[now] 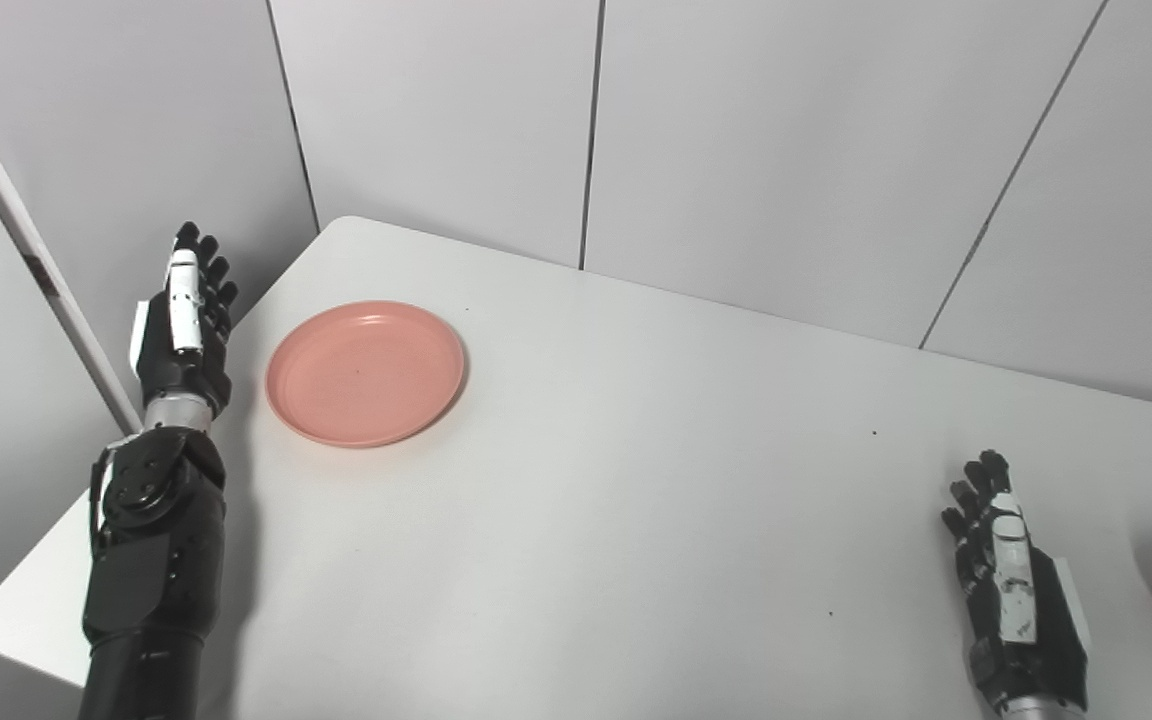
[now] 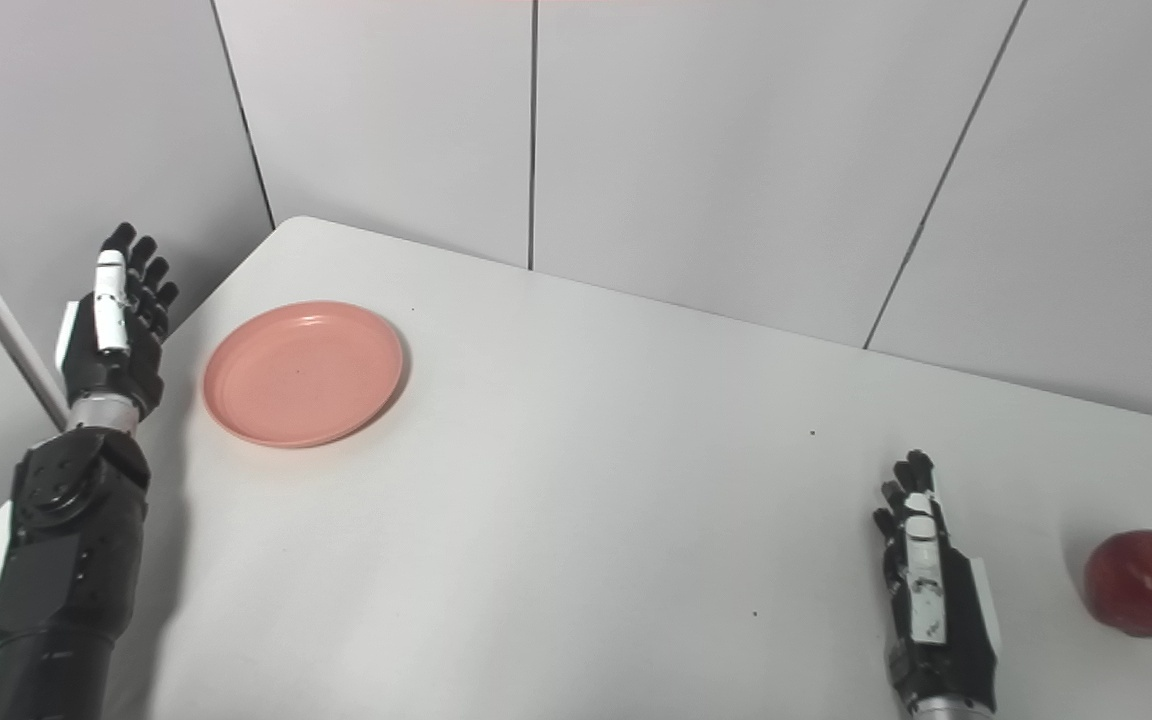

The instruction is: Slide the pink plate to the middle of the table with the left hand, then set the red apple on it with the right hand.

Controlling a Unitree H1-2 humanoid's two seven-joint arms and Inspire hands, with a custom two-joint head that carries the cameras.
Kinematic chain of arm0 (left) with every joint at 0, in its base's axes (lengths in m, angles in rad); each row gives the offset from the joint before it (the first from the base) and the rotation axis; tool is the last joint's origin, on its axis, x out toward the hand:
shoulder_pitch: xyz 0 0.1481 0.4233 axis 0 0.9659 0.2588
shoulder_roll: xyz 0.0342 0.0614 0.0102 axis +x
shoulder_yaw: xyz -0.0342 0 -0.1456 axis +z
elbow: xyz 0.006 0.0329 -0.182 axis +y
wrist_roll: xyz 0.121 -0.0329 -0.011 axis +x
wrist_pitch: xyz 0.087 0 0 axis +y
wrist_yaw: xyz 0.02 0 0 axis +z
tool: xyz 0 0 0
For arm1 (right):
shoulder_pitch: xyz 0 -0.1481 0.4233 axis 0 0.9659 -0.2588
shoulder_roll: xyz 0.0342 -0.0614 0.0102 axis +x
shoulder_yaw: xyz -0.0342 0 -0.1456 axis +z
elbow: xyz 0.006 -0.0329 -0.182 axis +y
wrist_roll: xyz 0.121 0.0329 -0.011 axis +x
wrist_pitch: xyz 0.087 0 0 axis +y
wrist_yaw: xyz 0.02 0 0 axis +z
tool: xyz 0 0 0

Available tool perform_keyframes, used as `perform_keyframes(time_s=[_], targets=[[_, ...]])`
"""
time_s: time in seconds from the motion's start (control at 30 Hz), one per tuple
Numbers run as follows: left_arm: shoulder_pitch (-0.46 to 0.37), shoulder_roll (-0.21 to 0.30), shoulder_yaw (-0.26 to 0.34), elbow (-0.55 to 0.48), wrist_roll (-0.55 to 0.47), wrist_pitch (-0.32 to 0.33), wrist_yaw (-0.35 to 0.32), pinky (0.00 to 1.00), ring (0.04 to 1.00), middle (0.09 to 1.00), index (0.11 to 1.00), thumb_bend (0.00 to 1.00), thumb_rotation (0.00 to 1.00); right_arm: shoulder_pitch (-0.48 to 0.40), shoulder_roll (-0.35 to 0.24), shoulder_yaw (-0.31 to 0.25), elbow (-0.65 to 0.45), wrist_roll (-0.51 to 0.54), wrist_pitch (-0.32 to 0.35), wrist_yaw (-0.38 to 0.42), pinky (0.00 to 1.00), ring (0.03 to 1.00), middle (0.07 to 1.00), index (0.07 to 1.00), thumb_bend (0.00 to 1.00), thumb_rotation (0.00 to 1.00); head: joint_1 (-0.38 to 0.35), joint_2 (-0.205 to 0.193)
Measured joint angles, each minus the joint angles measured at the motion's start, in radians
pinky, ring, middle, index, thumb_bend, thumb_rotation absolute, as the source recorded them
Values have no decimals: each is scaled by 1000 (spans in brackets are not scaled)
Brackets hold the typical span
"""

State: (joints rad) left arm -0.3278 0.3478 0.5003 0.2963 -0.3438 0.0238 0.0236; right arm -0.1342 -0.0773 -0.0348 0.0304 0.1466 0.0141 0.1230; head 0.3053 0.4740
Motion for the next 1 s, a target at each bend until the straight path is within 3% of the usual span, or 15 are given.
perform_keyframes(time_s=[0.2,0.43,0.67,0.8,1.0], targets=[[3,0,0,15,-1,-8,0,1000,976,977,964,324,1000,0,0,-1,0,5,0,2,1000,1000,1000,1000,182,1000,-2,0],[3,-1,-4,114,0,-55,-5,951,957,955,933,370,1000,0,0,-1,0,4,0,3,1000,1000,1000,1000,176,1000,-3,3],[-3,-1,-21,161,2,-111,-9,960,948,944,907,339,1000,0,-1,-1,-4,0,0,3,1000,1000,1000,1000,197,1000,-2,3],[-17,6,-46,213,15,-159,-17,979,961,957,923,347,1000,0,-1,-1,-4,-3,0,1,1000,1000,1000,1000,188,1000,-3,5],[-30,21,-72,247,16,-166,-48,979,975,973,955,353,1000,0,-1,-1,-8,-3,0,-3,1000,1000,1000,1000,189,1000,-3,6]])
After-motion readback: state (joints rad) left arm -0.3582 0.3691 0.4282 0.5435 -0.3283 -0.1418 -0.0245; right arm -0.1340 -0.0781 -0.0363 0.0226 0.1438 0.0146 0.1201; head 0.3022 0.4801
